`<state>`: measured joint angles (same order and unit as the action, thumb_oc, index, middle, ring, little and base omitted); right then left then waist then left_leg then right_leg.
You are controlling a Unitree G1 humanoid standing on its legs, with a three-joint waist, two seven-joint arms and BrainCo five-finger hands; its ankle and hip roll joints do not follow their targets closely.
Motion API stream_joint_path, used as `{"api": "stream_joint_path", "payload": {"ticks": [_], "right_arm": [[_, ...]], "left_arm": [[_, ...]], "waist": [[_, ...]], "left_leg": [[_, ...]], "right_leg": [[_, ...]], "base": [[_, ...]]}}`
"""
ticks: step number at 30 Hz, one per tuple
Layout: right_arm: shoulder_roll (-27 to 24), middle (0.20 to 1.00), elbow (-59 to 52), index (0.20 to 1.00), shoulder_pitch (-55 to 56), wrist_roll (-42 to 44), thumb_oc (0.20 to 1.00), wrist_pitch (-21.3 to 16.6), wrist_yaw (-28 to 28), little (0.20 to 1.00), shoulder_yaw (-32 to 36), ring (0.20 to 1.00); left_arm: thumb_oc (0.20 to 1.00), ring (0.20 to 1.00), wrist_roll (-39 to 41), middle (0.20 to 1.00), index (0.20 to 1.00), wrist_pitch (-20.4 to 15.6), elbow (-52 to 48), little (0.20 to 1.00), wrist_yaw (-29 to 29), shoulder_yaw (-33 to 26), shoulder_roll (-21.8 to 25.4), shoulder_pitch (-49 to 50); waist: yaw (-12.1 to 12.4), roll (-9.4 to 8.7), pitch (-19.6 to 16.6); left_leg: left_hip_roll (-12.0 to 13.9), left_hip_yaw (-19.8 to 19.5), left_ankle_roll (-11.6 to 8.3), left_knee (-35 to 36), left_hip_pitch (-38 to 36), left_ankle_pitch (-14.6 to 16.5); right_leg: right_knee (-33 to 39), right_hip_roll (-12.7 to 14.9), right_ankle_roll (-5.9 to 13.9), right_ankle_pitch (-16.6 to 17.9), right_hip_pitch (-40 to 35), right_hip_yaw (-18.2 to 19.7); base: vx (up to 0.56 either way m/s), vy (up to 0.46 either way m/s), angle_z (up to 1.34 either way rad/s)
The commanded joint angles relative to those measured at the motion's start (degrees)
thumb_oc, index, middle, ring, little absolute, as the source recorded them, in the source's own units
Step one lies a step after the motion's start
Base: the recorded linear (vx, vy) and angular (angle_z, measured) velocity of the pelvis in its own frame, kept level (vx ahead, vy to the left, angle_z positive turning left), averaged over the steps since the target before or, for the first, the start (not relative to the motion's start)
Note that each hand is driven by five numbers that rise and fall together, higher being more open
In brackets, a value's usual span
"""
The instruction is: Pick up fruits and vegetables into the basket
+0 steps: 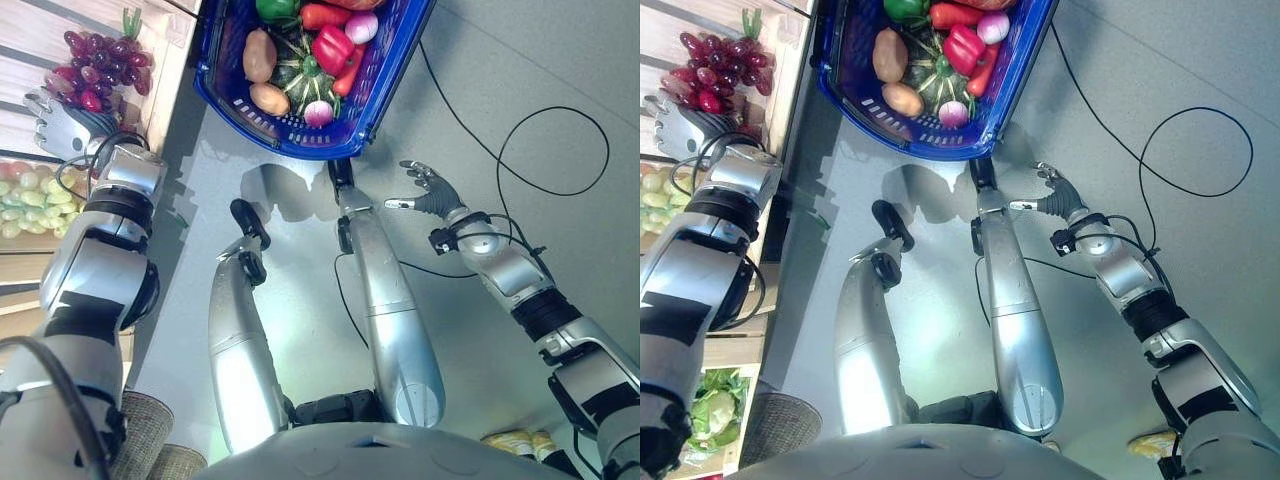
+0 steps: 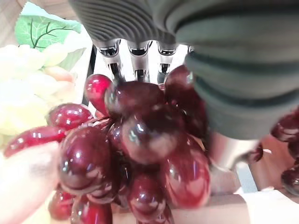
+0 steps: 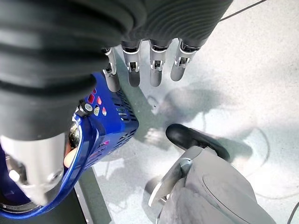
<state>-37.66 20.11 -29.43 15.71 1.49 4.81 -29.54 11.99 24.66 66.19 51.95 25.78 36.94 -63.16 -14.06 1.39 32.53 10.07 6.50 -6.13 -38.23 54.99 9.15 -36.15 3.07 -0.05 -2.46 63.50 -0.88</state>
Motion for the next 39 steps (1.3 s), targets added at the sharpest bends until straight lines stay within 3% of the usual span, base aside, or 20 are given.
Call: {"api": "stream_joint_path", "payload": {"ticks": [1, 11, 17, 26, 30, 33, 39], "right_arm": [[0.98, 1.0, -1.79, 1.0, 3.43, 0.76, 1.0, -1.64, 0.43, 1.0, -0.14, 1.0], [1.72, 1.0, -2.05, 1.0, 4.37, -1.34, 1.0, -1.92, 0.94, 1.0, -0.56, 1.0], [1.55, 1.0, -2.56, 1.0, 5.23, -2.31, 1.0, -2.22, 0.82, 1.0, -0.41, 1.0], [-0.12, 1.0, -4.87, 1.0, 8.26, -6.93, 1.0, -0.6, 0.27, 1.0, 0.74, 1.0], [-1.16, 1.0, -6.21, 1.0, 10.01, -10.74, 1.0, 0.59, 0.55, 1.0, 1.55, 1.0], [-1.75, 1.0, -6.51, 1.0, 10.59, -16.48, 1.0, 1.58, 2.38, 1.0, 1.4, 1.0], [-5.17, 1.0, -9.58, 1.0, 7.97, -35.86, 1.0, 6.67, 9.95, 1.0, 0.73, 1.0]], "left_arm": [[0.2, 0.2, -0.51, 0.2, 0.2, -1.62, 3.04, 0.2, -13.07, 1.49, 0.61, 3.92], [0.2, 0.2, -0.74, 0.2, 0.2, -2.55, 3.45, 0.2, -13.91, 1.08, 0.02, 4.91], [0.2, 0.2, -4.52, 0.2, 0.2, -1.15, 3.13, 0.2, -14.55, 1.5, 0.49, 5.84], [0.2, 0.2, -10.77, 0.2, 0.2, -1.17, -1.47, 0.2, -16.52, 0.58, 3.35, 10.74], [0.2, 0.2, -14.39, 0.2, 0.2, -3.64, -4.75, 0.2, -17.12, -0.52, 5.26, 13.09], [0.2, 0.2, -16.91, 0.2, 0.2, -5.31, -7.01, 0.2, -18.9, -1.22, 7.12, 14.29], [0.2, 0.2, -20.43, 0.2, 0.2, -9.09, -13.96, 0.2, -23.39, -3.05, 10.36, 17.75]], "waist": [[-0.24, -2.77, -2.74], [-0.55, -2.52, -2.74], [-0.51, -2.22, -2.74], [-0.04, -0.29, -2.74], [0.32, 0.76, -2.74], [0.66, 1.48, -2.74], [1.74, 2.89, -2.74]], "left_leg": [[-1.96, 1.87, 1.94, 2.1, 2.82, -0.58], [-1.6, 2.47, 1.83, 2.18, 1.71, -0.5], [-1.58, 2.72, 1.74, 2.81, 0.21, -0.78], [-2.11, 3.65, 1.48, 5.37, -6.33, -1.72], [-2.9, 4.0, 1.55, 6.4, -10.07, -1.89], [-3.61, 4.15, 1.67, 7.19, -13.37, -1.81], [-4.99, 4.12, 2.21, 8.36, -19.75, -1.05]], "right_leg": [[-3.97, -0.57, 1.83, -7.83, -1.44, -1.64], [-3.87, -0.28, 1.72, -8.06, -2.22, -1.38], [-3.44, 0.06, 1.77, -7.98, -3.41, -1.17], [-1.97, 1.5, 2.04, -8.0, -8.68, -0.57], [-1.18, 2.45, 2.22, -8.23, -12.09, -0.68], [-0.38, 3.11, 2.36, -8.39, -15.33, -0.73], [1.53, 4.22, 2.84, -8.81, -22.3, -0.98]], "base": [[0.01, 0.039, 0.0], [0.0, 0.019, 0.0], [-0.01, 0.039, 0.01], [0.0, 0.101, 0.01], [0.0, 0.114, 0.04], [0.01, 0.098, 0.12], [0.02, 0.093, 0.07]]}}
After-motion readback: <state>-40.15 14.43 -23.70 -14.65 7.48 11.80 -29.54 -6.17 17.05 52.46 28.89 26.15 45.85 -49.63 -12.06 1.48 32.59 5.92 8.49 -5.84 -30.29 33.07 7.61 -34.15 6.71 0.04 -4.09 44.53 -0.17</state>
